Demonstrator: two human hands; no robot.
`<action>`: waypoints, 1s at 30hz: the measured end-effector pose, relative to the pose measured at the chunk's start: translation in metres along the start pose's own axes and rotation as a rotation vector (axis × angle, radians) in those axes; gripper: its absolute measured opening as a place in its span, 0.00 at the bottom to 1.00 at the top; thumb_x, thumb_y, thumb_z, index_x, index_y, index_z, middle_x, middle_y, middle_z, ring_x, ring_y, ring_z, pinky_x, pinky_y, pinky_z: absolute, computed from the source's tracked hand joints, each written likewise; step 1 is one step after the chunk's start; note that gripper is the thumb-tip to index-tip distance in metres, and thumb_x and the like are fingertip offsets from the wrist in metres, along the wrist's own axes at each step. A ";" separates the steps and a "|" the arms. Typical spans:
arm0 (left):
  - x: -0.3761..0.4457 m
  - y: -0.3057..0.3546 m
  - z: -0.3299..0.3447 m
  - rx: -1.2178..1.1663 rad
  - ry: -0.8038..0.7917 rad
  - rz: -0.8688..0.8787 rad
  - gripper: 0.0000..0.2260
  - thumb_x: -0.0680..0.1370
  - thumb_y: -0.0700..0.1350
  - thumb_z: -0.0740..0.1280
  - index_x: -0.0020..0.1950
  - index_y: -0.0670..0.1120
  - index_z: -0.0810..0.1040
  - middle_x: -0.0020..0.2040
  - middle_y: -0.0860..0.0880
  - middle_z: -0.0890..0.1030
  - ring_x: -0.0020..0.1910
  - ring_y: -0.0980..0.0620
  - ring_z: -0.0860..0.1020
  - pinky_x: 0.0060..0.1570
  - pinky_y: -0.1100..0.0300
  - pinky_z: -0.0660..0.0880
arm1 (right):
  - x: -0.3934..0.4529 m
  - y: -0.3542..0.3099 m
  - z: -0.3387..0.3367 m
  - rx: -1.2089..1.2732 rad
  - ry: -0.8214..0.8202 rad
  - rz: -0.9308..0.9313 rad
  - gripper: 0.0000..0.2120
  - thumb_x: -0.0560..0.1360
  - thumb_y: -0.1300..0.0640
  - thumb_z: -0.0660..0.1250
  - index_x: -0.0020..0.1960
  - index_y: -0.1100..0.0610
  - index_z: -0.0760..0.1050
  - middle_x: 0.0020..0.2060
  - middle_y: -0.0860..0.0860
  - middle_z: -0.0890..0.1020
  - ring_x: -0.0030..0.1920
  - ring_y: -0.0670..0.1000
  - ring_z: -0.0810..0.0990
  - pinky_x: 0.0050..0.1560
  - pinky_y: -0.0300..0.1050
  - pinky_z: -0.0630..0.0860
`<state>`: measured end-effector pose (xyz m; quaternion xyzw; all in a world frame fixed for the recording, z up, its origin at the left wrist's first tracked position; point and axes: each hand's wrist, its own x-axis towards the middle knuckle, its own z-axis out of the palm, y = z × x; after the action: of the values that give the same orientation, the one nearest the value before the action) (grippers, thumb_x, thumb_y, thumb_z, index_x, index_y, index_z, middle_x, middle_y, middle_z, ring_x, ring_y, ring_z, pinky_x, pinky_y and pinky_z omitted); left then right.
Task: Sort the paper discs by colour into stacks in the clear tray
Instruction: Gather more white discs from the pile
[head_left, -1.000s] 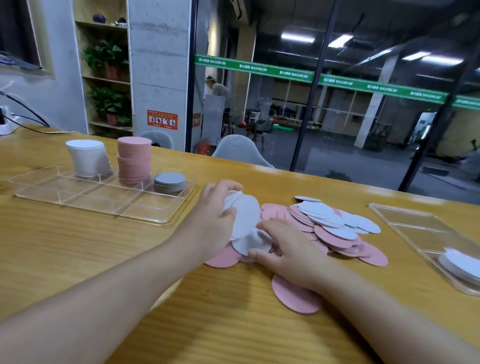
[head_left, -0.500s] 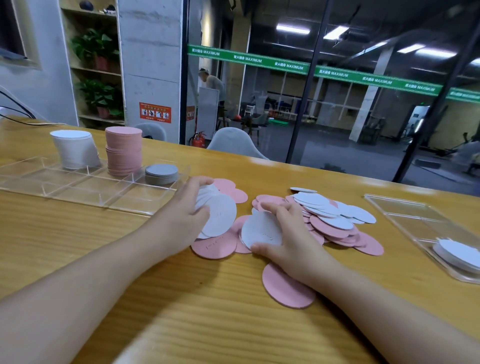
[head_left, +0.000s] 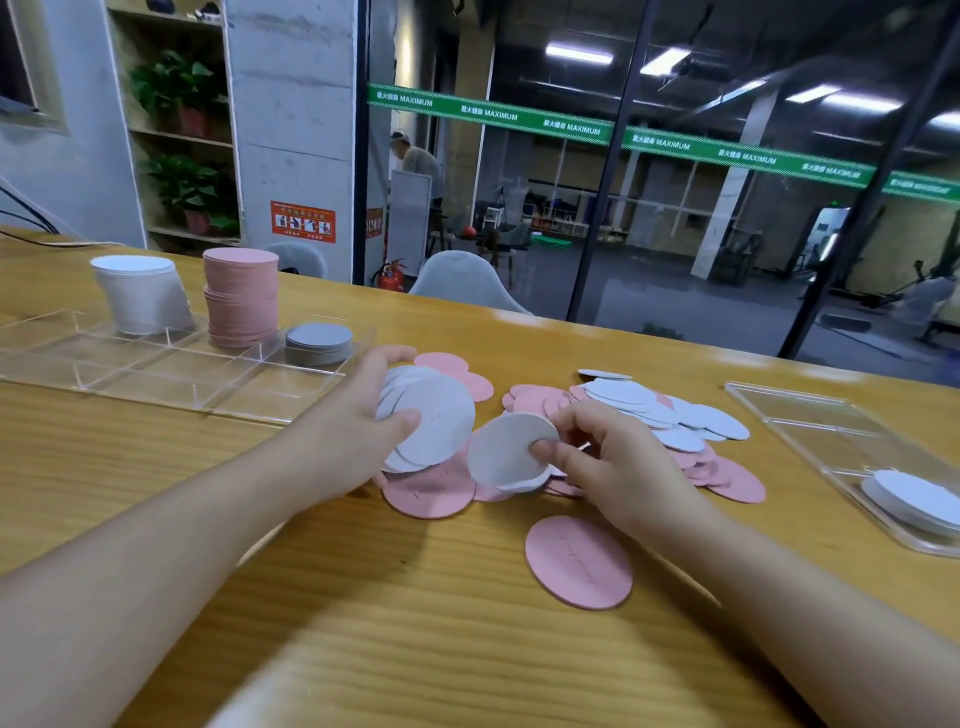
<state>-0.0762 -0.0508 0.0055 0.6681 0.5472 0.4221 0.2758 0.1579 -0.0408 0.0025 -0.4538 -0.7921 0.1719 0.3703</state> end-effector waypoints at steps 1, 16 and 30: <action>0.000 0.001 0.000 -0.044 -0.015 0.023 0.21 0.79 0.41 0.63 0.64 0.61 0.61 0.57 0.49 0.72 0.24 0.52 0.76 0.26 0.62 0.74 | -0.001 -0.001 0.002 0.037 0.017 -0.008 0.06 0.74 0.58 0.69 0.39 0.52 0.75 0.32 0.41 0.76 0.34 0.41 0.73 0.37 0.33 0.70; -0.014 0.010 0.011 -0.180 -0.220 0.143 0.25 0.77 0.40 0.65 0.58 0.71 0.63 0.55 0.53 0.73 0.38 0.52 0.80 0.33 0.64 0.78 | -0.005 -0.008 0.003 0.139 0.062 -0.015 0.08 0.73 0.58 0.71 0.39 0.46 0.78 0.33 0.43 0.82 0.34 0.43 0.78 0.38 0.40 0.77; -0.012 0.010 0.014 -0.329 -0.292 0.061 0.25 0.78 0.34 0.60 0.51 0.68 0.78 0.62 0.51 0.71 0.53 0.43 0.78 0.41 0.46 0.81 | 0.003 0.020 -0.009 -0.553 -0.121 0.103 0.28 0.75 0.42 0.63 0.71 0.50 0.64 0.67 0.45 0.70 0.65 0.49 0.62 0.62 0.43 0.61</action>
<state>-0.0595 -0.0633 0.0035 0.6845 0.4047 0.4125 0.4445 0.1755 -0.0281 -0.0019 -0.5662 -0.8054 -0.0055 0.1753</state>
